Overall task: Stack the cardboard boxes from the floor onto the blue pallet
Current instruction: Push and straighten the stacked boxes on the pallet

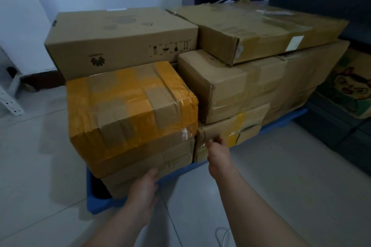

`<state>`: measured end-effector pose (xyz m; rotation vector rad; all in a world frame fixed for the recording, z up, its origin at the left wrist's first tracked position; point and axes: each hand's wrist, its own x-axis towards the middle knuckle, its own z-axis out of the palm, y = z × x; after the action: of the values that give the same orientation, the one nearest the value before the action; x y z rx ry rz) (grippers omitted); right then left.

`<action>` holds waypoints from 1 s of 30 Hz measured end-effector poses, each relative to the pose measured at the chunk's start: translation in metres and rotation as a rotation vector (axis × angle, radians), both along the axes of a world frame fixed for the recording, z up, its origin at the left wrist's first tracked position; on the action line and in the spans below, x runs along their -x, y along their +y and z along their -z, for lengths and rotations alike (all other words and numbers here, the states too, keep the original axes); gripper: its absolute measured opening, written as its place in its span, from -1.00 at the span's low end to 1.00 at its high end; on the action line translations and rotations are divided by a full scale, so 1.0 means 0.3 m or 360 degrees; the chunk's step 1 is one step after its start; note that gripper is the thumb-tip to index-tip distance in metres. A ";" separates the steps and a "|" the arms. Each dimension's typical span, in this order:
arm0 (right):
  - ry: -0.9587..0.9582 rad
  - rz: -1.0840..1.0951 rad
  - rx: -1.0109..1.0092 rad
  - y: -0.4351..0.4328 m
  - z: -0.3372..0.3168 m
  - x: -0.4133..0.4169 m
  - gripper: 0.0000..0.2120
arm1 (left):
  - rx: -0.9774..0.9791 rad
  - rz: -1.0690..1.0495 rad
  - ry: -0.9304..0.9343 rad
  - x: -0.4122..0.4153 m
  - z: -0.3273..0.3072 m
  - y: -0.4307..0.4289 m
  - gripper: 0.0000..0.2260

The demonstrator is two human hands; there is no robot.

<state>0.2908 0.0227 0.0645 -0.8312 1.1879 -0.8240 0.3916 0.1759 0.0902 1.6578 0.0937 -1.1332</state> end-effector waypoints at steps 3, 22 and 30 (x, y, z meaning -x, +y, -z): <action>0.0033 -0.0067 0.0015 -0.011 0.006 0.007 -0.55 | 0.0031 0.0245 -0.0202 0.050 0.011 -0.046 -0.62; 0.0326 -0.0194 0.0087 -0.305 -0.083 0.479 -0.50 | -0.0306 0.2336 -0.3375 0.282 -0.003 -0.459 -0.41; 0.0105 -0.0213 0.0133 -0.425 -0.028 0.504 -0.47 | -0.1029 0.2606 -0.3727 0.260 0.039 -0.494 -0.38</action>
<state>0.1396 -0.1049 0.0730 -1.0020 1.1484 -0.7452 0.3135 0.0276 0.0784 2.3883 -2.8442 0.8632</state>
